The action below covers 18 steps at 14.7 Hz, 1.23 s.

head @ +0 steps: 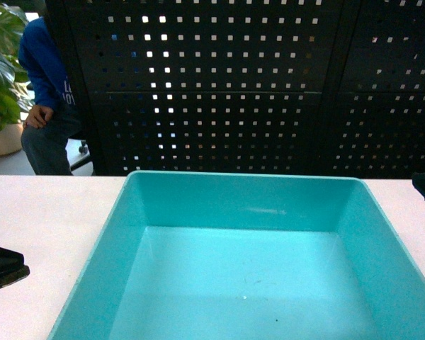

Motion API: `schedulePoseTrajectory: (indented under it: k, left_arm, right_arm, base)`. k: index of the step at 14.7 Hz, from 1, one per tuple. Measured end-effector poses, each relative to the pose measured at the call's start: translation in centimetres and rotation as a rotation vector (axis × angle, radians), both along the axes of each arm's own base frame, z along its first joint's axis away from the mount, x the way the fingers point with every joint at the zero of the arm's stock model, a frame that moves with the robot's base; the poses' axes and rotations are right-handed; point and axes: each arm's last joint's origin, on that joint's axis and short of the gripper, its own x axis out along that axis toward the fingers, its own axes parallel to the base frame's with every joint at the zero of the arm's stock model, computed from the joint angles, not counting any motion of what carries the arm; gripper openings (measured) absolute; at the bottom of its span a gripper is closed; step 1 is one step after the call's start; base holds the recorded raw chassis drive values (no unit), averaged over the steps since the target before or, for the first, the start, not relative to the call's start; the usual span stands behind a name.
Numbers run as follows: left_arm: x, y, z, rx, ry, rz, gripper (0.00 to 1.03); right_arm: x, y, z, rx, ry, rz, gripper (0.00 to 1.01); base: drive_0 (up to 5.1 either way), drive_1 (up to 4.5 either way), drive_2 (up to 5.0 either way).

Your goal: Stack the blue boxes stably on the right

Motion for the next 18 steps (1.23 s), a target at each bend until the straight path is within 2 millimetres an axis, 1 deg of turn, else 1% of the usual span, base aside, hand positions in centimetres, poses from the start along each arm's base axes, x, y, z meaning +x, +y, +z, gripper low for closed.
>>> schedulePoseTrajectory:
  k: [2,3,4,6,7,8,9,10,11,12,13,14,17,18]
  left_arm:
    - [0.0,0.0,0.0,0.0,0.0,0.0,0.98]
    - [0.0,0.0,0.0,0.0,0.001,0.0,0.98]
    - [0.0,0.0,0.0,0.0,0.001,0.0,0.98]
    - [0.0,0.0,0.0,0.0,0.001,0.0,0.98]
    - [0.0,0.0,0.0,0.0,0.0,0.0,0.98]
    - [0.0,0.0,0.0,0.0,0.001,0.0,0.98]
    - [0.0,0.0,0.0,-0.001,0.001,0.0,0.98]
    - [0.0,0.0,0.0,0.0,0.0,0.0,0.98]
    - [0.0,0.0,0.0,-0.001,0.001,0.0,0.98]
    - [0.0,0.0,0.0,0.0,0.001,0.0,0.98]
    - [0.0,0.0,0.0,-0.001,0.001,0.0,0.98]
    - [0.0,0.0,0.0,0.0,0.001,0.0,0.98]
    - [0.0,0.0,0.0,0.0,0.001,0.0,0.98]
    - [0.0,0.0,0.0,0.0,0.001,0.0,0.98]
  right_arm:
    - [0.0,0.0,0.0,0.005,0.017,-0.002,0.98]
    - [0.2,-0.1,-0.2,0.021,0.065,0.001,0.98]
    - [1.5,-0.3,-0.4,0.046,0.158,-0.019,0.98]
    - [5.6,-0.7,-0.5,0.056,0.36,-0.097,0.98]
    - [7.7,-0.6,-0.7,0.026,0.44,-0.116,0.98]
    - [9.1,-0.3,-1.0,-0.009,0.484,-0.127,0.98]
    - [10.6,0.3,-1.5,-0.019,0.557,-0.104,0.98]
    - [12.6,1.9,-3.8,-0.052,0.693,-0.058,0.98]
    - [12.4,3.5,-4.2,-0.11,0.71,-0.085,0.98]
    - [12.7,3.6,-5.9,-0.11,0.761,-0.111,0.95]
    - [12.9,3.5,-5.9,-0.113,0.738,-0.121,0.84]
    - [13.2,3.6,-5.8,-0.11,0.718,-0.122,0.71]
    - [13.3,3.6,-6.4,-0.112,0.734,-0.122,0.4]
    - [13.2,3.6,-6.4,-0.108,0.751,-0.12,0.24]
  base:
    - [0.0,0.0,0.0]
    - [0.0,0.0,0.0]
    - [0.0,0.0,0.0]
    - [0.0,0.0,0.0]
    - [0.0,0.0,0.0]
    - [0.0,0.0,0.0]
    - [0.0,0.0,0.0]
    - [0.0,0.0,0.0]
    - [0.0,0.0,0.0]
    - [0.0,0.0,0.0]
    - [0.0,0.0,0.0]
    - [0.0,0.0,0.0]
    - [0.0,0.0,0.0]
    - [0.0,0.0,0.0]
